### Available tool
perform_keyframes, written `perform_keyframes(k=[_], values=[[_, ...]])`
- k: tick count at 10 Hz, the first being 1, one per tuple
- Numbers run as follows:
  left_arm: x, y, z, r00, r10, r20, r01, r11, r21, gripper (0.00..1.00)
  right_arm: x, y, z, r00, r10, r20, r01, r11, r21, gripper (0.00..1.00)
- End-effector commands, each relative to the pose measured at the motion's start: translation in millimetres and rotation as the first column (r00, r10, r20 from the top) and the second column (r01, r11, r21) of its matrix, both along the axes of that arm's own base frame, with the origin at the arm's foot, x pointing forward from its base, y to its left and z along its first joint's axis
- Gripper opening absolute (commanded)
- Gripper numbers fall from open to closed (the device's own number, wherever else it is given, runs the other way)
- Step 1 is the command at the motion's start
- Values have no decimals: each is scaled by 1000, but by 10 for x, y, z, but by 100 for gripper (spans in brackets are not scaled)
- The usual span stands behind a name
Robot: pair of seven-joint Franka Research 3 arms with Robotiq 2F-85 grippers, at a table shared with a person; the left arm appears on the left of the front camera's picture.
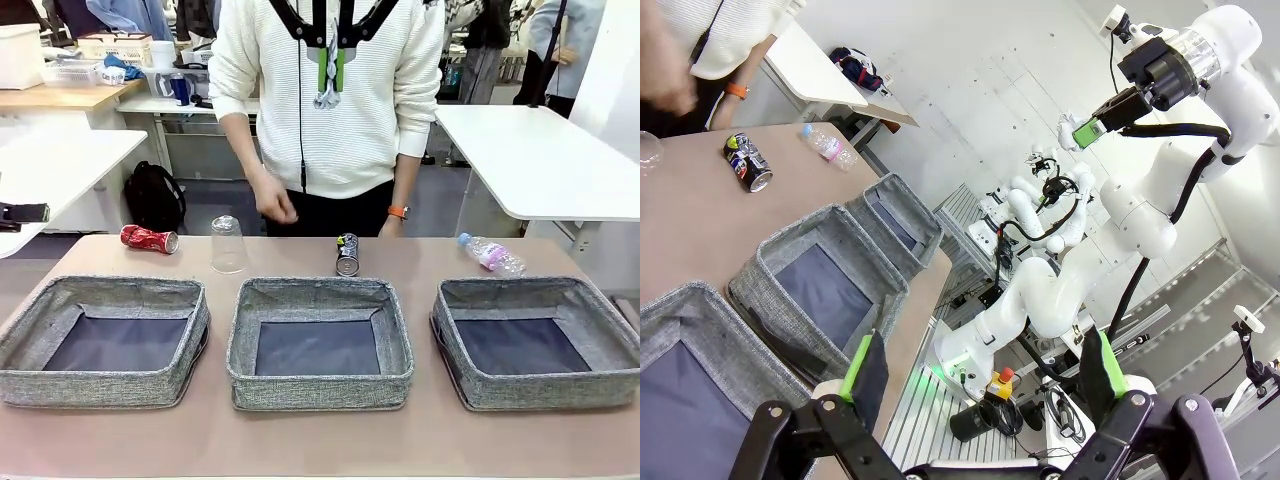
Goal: Sort the waste into the appropriate baskets.
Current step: Place the picked waste into the Fabric basket indicated by the person.
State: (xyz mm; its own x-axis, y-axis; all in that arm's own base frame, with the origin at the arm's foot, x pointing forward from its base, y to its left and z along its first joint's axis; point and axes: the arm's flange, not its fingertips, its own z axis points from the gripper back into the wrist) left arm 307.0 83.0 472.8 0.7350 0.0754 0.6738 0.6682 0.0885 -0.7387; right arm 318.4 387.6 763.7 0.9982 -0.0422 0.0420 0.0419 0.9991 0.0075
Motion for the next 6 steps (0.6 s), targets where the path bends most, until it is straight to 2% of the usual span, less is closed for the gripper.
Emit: perform_keyframes(k=[1, 6], values=[[8, -19, 20, 1000, 0, 26, 1, 1000, -19, 100, -17, -1, 13, 1000, 0, 3, 0, 1000, -1, 8], [8, -19, 20, 1000, 0, 26, 1, 1000, -19, 100, -17, -1, 13, 1000, 0, 3, 0, 1000, -1, 8]])
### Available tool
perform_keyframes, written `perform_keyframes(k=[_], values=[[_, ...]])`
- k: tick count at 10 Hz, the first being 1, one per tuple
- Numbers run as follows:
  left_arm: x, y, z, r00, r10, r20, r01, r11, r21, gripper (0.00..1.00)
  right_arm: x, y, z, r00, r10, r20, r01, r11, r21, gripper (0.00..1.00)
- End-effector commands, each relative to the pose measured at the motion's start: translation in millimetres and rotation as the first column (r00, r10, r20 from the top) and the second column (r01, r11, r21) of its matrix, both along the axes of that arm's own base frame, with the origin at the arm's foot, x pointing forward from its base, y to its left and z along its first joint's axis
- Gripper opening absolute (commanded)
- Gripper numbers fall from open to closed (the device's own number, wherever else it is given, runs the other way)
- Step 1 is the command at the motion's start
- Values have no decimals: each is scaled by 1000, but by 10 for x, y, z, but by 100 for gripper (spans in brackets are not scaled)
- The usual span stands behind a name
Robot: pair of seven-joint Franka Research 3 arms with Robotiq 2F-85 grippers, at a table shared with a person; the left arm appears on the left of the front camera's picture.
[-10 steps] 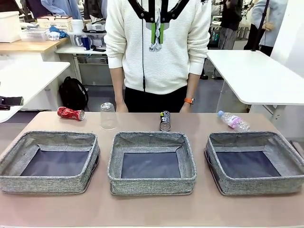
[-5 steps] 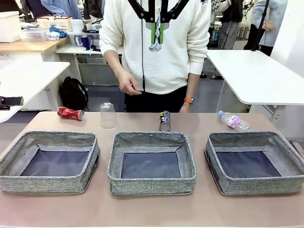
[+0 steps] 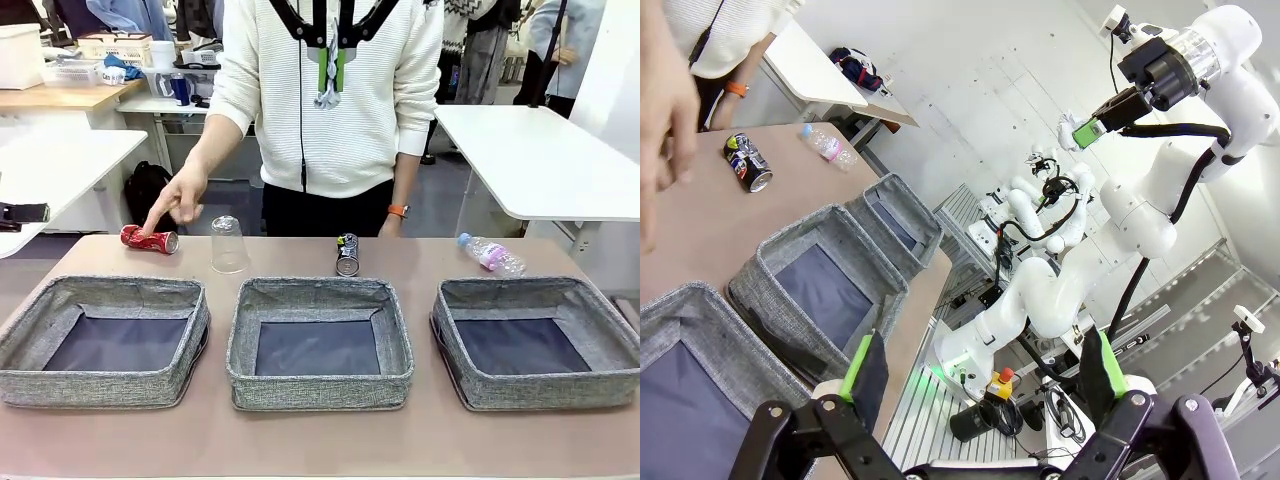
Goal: Sort the waste into the appropriate baskets.
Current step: Place the picked waste into the Fabric basket indicated by the person.
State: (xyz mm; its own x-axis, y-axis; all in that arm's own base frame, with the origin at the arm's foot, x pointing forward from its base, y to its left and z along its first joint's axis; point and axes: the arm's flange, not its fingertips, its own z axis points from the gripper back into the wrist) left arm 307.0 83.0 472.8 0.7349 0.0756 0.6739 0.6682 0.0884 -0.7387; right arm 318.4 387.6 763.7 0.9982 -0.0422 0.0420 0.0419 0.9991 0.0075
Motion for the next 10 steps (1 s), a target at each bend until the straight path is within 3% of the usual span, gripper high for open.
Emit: perform_keyframes(k=[1, 6, 7, 8, 9, 10], values=[[7, -19, 20, 1000, 0, 25, 1, 1000, -19, 100, -17, -1, 13, 1000, 0, 3, 0, 1000, -1, 8], [0, 0, 0, 1000, 0, 0, 0, 1000, 0, 100, -22, -5, -3, 1000, 2, 6, -2, 1000, 10, 8], [-32, -17, -58, 1000, -9, -20, 13, 981, 193, 100, -54, 33, -116, 998, 56, 15, -57, 998, 36, 8], [-44, 139, -125, 997, 13, -81, 15, 942, 336, 100, -54, 162, -361, 985, 166, 47, -169, 983, 74, 8], [-51, 421, -154, 993, 57, -106, -11, 919, 394, 100, 26, 341, -667, 968, 242, 60, -246, 965, 88, 8], [-80, 685, -163, 985, 131, -111, -73, 905, 418, 100, 96, 584, -1014, 932, 362, 23, -361, 920, 155, 8]])
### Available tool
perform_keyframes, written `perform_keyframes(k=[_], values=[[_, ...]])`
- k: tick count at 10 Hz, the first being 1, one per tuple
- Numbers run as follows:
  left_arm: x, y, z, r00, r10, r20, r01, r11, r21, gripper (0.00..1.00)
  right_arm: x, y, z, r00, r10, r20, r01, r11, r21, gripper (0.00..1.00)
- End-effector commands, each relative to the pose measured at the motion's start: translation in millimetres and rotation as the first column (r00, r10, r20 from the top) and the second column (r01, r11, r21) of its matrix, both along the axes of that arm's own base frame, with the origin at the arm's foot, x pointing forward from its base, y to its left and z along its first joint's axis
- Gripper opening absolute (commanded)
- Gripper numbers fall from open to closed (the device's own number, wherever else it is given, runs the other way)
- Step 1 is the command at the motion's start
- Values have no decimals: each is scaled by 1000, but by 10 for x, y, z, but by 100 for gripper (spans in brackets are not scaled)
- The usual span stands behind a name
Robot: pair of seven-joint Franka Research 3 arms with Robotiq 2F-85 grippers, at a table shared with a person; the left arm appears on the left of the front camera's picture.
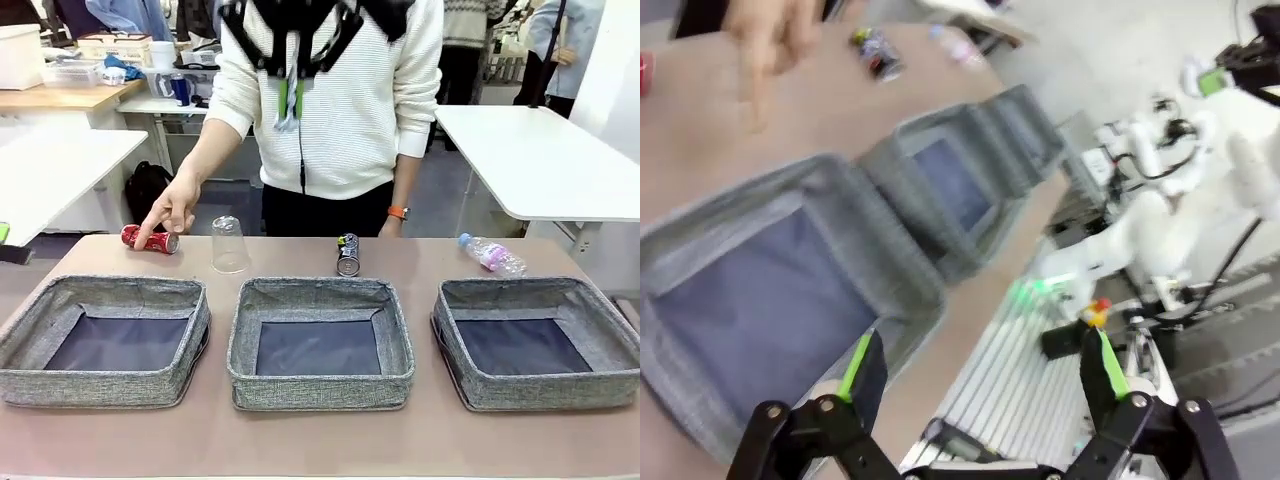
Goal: Sort the waste into the appropriate baskets.
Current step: Place the picked waste into the Fabric basket indicated by the person.
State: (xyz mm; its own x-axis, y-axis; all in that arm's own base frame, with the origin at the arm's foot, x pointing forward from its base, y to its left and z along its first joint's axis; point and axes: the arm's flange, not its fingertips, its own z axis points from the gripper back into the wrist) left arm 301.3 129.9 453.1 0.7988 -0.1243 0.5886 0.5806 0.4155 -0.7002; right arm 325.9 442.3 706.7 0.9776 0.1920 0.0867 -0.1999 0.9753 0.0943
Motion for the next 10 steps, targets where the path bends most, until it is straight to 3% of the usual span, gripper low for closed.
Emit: perform_keyframes(k=[1, 2, 3, 4, 5, 6, 7, 8, 9, 10], values=[[-64, 479, 26, 992, 128, -24, -127, 992, 20, 100, 76, 343, -812, 972, 222, -79, -217, 974, 68, 8], [-127, 698, 13, 987, 160, -28, -162, 986, -48, 100, 123, 676, -1183, 944, 313, -104, -306, 948, 83, 8], [-159, 826, -25, 987, 156, -29, -158, 981, -116, 100, 180, 968, -1488, 919, 385, -83, -372, 918, 137, 8], [-156, 867, -79, 989, 143, -23, -145, 973, -179, 100, 235, 1263, -1807, 936, 347, -64, -323, 917, 235, 8], [-128, 861, -146, 991, 129, -26, -132, 972, -193, 100, 248, 1423, -2021, 960, 260, -105, -230, 945, 234, 8], [-87, 853, -214, 993, 112, -35, -117, 960, -254, 100, 319, 1361, -2051, 967, 238, -88, -226, 966, 130, 8], [-235, 888, -137, 985, 167, -44, -171, 976, -136, 100, 179, 1383, -2085, 939, 333, -86, -314, 932, 182, 8], [-235, 888, -137, 985, 167, -44, -171, 976, -136, 100, 179, 1383, -2085, 939, 333, -86, -314, 932, 182, 8], [-235, 888, -137, 985, 167, -44, -171, 976, -136, 100, 304, 1437, -2293, 948, 303, -95, -284, 943, 175, 8], [-235, 888, -137, 985, 167, -44, -171, 976, -136, 100, 286, 1484, -2352, 940, 338, -46, -326, 931, 162, 8]])
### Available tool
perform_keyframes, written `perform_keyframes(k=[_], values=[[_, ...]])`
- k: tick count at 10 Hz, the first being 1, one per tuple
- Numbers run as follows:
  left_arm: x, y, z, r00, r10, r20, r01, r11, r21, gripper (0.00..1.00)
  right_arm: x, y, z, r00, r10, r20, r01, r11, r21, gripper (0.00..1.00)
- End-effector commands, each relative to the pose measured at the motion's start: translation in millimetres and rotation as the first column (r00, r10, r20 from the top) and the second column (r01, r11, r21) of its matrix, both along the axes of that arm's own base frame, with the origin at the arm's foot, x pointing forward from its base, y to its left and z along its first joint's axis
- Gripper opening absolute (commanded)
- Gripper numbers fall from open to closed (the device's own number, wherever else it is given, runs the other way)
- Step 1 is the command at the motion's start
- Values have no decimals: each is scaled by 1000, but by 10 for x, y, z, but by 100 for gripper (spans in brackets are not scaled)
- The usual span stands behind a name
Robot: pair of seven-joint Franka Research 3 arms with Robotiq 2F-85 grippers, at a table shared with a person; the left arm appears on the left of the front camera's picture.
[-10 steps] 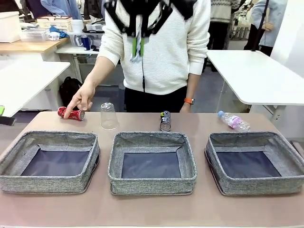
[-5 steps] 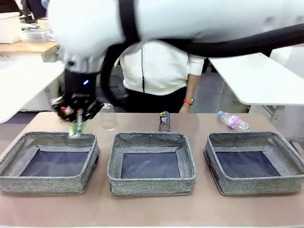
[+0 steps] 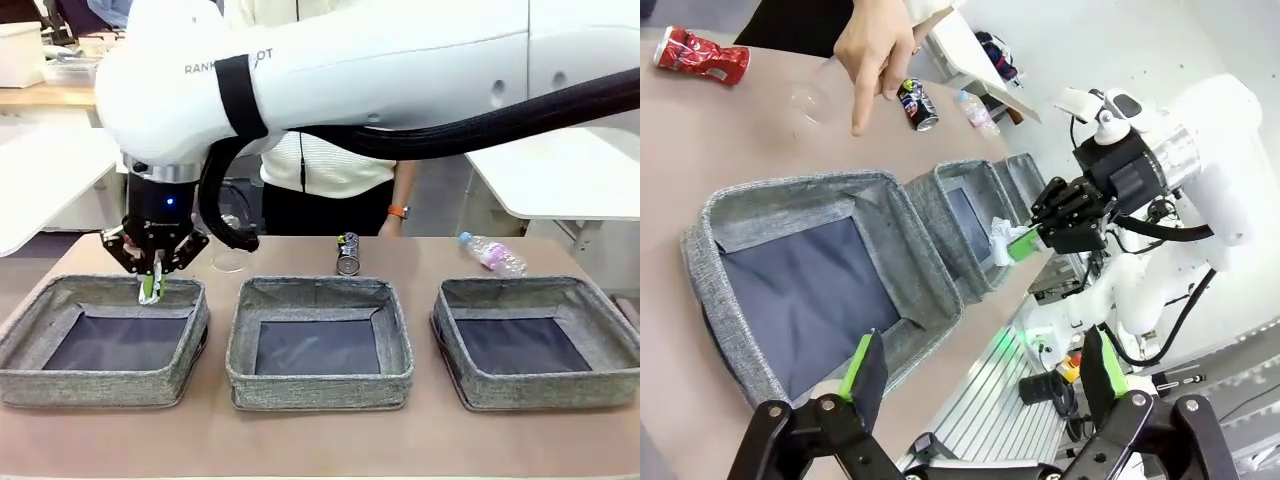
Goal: Sort the waste into the appropriate baskets.
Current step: Place the picked waste into the Fabric basket indicated by the person.
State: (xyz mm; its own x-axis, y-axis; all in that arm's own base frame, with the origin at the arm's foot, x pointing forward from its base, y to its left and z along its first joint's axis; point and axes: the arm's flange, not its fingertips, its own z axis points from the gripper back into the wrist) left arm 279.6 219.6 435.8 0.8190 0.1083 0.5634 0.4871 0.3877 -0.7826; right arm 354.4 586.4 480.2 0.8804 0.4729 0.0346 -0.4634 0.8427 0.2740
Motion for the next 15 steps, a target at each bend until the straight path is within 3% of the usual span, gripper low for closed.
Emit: perform_keyframes(k=[1, 4, 5, 6, 7, 8, 12, 15], values=[[-18, -10, 36, 1000, -2, -1, 2, 1000, 21, 100, 40, 188, -245, 997, 49, 59, -51, 998, 30, 8], [-18, -10, 36, 1000, -2, -1, 2, 1000, 21, 100, 113, 259, -352, 995, 26, 92, -32, 997, 68, 8], [-18, -10, 36, 1000, -2, -1, 2, 1000, 21, 100, 111, 253, -358, 995, 11, 104, -19, 997, 77, 18], [-18, -10, 36, 1000, -2, -1, 2, 1000, 21, 100, 113, 255, -363, 994, 19, 111, -29, 996, 88, 67], [-18, -10, 36, 1000, -2, -1, 2, 1000, 21, 100, 110, 258, -362, 994, 22, 112, -32, 996, 85, 77], [-18, -10, 36, 1000, -2, -1, 2, 1000, 21, 100, 103, 258, -361, 993, 26, 118, -36, 996, 80, 100], [-18, -10, 36, 1000, -2, -1, 2, 1000, 21, 100, 90, 215, -334, 991, 10, 135, -24, 995, 101, 100], [-18, -10, 36, 1000, -2, -1, 2, 1000, 21, 100, -22, -144, -120, 988, -31, 149, 17, 996, 88, 100]])
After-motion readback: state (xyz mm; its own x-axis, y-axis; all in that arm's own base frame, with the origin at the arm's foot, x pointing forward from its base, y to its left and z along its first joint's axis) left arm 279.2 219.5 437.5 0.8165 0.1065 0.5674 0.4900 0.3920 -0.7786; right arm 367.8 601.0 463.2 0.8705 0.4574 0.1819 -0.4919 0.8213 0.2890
